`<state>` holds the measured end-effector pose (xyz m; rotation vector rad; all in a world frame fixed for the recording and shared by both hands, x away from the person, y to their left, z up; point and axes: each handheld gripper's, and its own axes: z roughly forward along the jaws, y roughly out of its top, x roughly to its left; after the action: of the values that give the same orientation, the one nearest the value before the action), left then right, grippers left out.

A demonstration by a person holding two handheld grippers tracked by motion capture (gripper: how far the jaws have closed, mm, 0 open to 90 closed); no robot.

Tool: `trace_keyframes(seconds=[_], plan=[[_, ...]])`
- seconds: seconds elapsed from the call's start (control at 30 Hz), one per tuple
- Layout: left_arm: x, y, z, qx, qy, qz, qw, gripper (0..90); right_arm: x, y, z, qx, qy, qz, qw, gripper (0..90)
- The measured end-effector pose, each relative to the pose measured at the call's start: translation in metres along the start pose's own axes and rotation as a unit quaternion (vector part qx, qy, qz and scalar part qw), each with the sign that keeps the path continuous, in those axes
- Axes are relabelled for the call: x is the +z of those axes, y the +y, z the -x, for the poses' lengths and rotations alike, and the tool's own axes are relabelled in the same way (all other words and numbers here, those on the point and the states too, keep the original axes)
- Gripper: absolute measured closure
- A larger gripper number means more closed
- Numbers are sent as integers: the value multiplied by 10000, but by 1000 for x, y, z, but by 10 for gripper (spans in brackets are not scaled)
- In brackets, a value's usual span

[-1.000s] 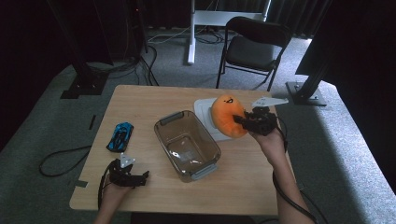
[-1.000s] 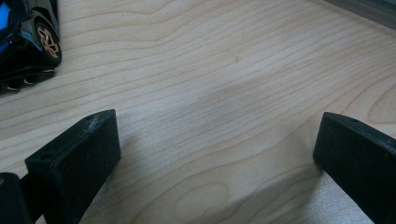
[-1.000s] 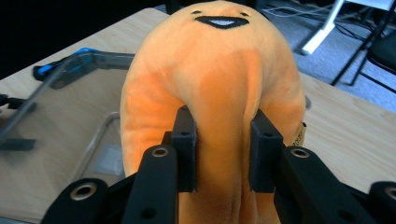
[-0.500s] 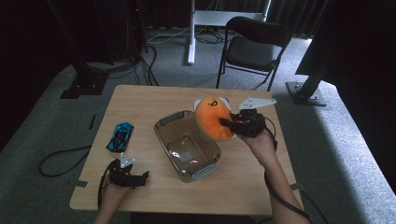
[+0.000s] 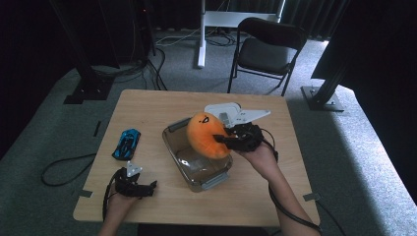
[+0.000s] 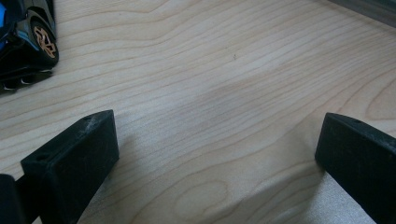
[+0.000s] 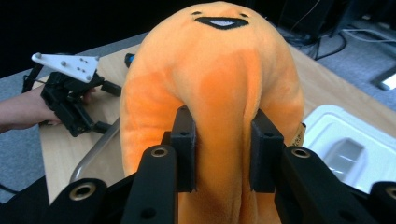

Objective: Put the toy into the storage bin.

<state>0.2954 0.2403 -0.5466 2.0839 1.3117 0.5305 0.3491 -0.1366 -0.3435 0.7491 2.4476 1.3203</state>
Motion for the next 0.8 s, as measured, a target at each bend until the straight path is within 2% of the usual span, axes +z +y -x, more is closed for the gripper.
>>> trace_keyframes(seconds=[0.3, 0.57, 0.8], plan=[[0, 0, 0, 10, -10, 2, 10000, 0, 20, -4, -12, -163, 302, -206, 9992, 685], [0, 0, 0, 14, -14, 7, 10000, 0, 37, -11, -18, -240, 324, -428, 9983, 684], [0, 0, 0, 15, -12, 7, 10000, 0, 51, -19, -22, -279, 464, -663, 9963, 681]])
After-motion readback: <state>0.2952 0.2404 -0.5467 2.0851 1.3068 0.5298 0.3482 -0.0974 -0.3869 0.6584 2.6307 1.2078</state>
